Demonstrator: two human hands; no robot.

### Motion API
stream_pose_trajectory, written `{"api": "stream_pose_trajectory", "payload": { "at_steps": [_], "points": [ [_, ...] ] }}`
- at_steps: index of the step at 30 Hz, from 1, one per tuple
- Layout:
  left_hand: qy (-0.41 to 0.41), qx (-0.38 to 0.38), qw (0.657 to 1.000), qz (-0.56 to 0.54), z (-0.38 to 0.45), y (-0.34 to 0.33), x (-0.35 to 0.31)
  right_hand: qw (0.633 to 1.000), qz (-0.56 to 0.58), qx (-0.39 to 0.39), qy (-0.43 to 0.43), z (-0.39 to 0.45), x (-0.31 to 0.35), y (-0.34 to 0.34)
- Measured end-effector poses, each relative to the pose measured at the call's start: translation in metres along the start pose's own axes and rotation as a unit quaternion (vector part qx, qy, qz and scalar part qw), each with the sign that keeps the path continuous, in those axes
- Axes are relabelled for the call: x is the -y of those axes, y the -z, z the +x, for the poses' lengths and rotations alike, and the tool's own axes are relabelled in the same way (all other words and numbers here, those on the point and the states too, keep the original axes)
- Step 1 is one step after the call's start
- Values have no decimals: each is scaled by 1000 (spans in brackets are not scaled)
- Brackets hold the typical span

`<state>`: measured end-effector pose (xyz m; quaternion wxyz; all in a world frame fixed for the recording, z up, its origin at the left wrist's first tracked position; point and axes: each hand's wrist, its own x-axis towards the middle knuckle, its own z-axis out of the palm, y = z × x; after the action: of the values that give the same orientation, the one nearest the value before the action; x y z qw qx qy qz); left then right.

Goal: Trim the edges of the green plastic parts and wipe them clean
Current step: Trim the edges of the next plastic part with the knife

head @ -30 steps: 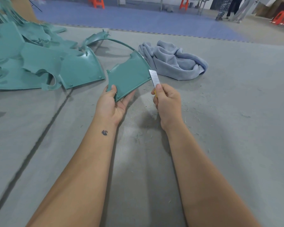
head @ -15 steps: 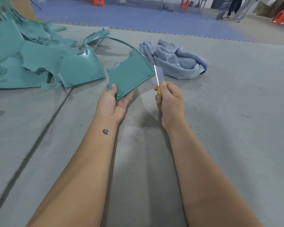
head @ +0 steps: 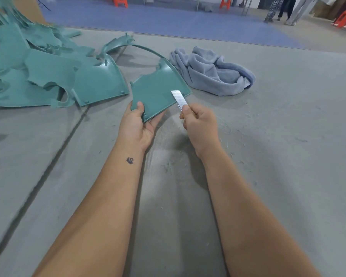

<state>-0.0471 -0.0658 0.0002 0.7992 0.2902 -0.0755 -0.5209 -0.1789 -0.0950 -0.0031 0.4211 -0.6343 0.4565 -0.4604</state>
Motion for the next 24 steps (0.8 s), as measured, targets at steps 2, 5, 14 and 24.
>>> {"api": "stream_pose_trajectory", "payload": {
  "at_steps": [2,5,14,24],
  "points": [
    [-3,2,1000,-3,0,0,0,1000,2,2,-2,0,-1,0],
    [-4,3,1000,-6,1,1,0,1000,5,7,-6,2,-1,0],
    [-9,-4,1000,13,2,-1,4,997,-11,77,1,-2,-2,-3],
    [0,-4,1000,-3,2,1,2,995,93,12,-39,-1,0,3]
  ]
}}
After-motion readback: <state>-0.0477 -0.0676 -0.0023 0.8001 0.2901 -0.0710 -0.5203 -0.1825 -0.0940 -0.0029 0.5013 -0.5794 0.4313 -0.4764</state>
